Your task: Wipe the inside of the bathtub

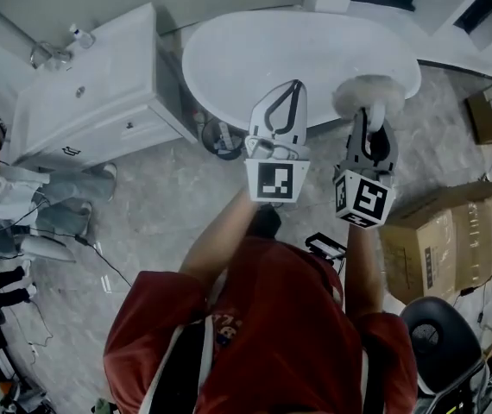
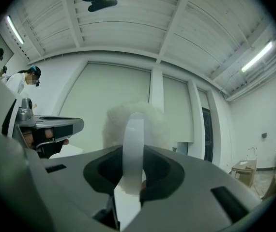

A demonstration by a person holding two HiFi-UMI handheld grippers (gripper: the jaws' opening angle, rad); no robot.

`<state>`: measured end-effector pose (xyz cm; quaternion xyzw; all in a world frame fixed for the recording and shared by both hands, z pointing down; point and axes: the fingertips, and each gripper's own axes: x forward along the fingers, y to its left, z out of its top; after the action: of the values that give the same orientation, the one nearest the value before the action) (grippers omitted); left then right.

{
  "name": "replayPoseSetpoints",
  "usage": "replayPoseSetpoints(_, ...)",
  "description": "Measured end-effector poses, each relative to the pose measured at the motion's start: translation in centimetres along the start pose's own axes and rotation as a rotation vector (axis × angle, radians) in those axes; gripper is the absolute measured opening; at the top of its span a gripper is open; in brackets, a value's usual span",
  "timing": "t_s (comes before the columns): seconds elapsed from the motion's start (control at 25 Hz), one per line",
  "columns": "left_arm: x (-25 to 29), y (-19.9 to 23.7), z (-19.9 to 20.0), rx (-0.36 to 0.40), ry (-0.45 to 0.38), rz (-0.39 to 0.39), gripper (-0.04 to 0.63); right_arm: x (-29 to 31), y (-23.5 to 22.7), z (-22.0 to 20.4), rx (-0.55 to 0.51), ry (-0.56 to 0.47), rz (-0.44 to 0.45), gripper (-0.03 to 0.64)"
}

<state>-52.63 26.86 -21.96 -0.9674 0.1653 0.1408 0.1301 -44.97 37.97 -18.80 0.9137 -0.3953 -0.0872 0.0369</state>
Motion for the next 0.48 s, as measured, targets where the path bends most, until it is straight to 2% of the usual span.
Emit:
replayPoseSetpoints(0.2, 4.6, 1.2, -2.1, -0.026, 0.026, 0.035, 0.015, 5.8, -1.4, -0.5, 0.005, -0.004, 0.023, 0.092)
replayPoseSetpoints(0.48, 10.0, 5.3, -5.5, -0.018, 0.052, 0.088, 0.015, 13.9, 0.3, -1.8, 0.031, -0.005, 0.073, 0.092)
